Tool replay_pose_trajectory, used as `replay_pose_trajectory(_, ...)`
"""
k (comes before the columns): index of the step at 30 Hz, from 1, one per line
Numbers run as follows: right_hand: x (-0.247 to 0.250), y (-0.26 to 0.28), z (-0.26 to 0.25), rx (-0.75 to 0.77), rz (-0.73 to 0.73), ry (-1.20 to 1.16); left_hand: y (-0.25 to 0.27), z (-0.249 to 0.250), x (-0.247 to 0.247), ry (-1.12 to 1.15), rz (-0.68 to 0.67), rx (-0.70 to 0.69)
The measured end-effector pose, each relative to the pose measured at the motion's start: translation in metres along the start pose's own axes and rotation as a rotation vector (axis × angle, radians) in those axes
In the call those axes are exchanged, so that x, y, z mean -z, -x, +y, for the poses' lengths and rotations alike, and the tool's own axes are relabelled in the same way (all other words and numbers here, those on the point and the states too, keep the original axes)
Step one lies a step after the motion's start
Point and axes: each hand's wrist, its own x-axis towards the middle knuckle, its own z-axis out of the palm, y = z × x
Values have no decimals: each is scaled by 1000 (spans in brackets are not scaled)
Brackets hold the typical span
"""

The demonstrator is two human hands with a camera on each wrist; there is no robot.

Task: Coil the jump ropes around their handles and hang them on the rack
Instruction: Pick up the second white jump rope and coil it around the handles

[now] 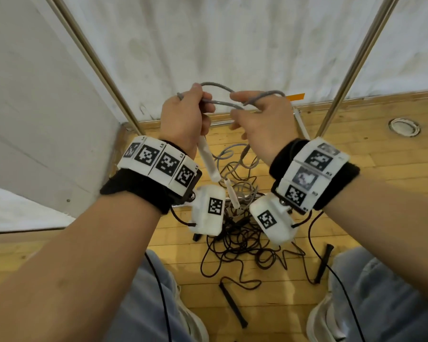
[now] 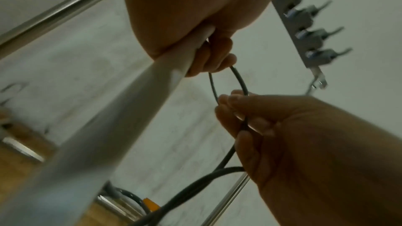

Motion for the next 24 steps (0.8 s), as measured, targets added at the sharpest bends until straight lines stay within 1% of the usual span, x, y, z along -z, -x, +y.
replay_pose_trajectory(2,5,-8,-4,41,64,4,-1,0,1,54,-5,44)
replay_pose_trajectory(3,6,-10,-2,25,63,1,-1,1,2,59,-22,40)
replay_pose_trajectory(4,7,-11,1,-30,15,12,0,1,1,52,-42,20)
replay_pose_trajectory(5,6,-9,6,-109,-82,43,0,1,1,34,-57,-6)
replay_pose_trajectory(7,4,-3,22,-269,-322,170,-1,2,3,1,-60,-57)
replay_pose_trajectory(8,3,0,31,-316,-434,253,-2,2,4,-11,-50,-81)
replay_pose_trajectory(10,3,7,43,-337,-611,417,-6,3,9,-48,-20,-121)
replay_pose_trajectory(11,3,9,47,-326,-675,469,-8,3,12,-76,-11,-132)
replay_pose_trajectory(12,4,10,49,-311,-710,494,-10,2,14,-111,-9,-132)
replay_pose_trajectory(13,5,10,48,-290,-710,493,-12,1,17,-153,-16,-115)
replay_pose_trajectory(14,5,10,45,-275,-674,446,-13,-1,18,-195,-34,-74)
replay_pose_trajectory(16,5,8,33,-277,-547,235,-12,-5,20,-276,-97,29)
replay_pose_trajectory(17,5,7,27,-283,-484,105,-10,-8,20,-327,-149,53)
replay_pose_trajectory(19,5,7,15,-310,-401,-120,-2,-15,19,-538,-306,31)
replay_pose_trajectory(21,5,9,3,-341,-369,-285,4,-17,19,-731,-433,10)
replay_pose_trajectory(22,5,11,-1,-355,-347,-348,6,-17,20,-755,-461,25)
replay_pose_trajectory(24,8,10,-5,-355,-295,-426,7,-15,21,-679,-523,48)
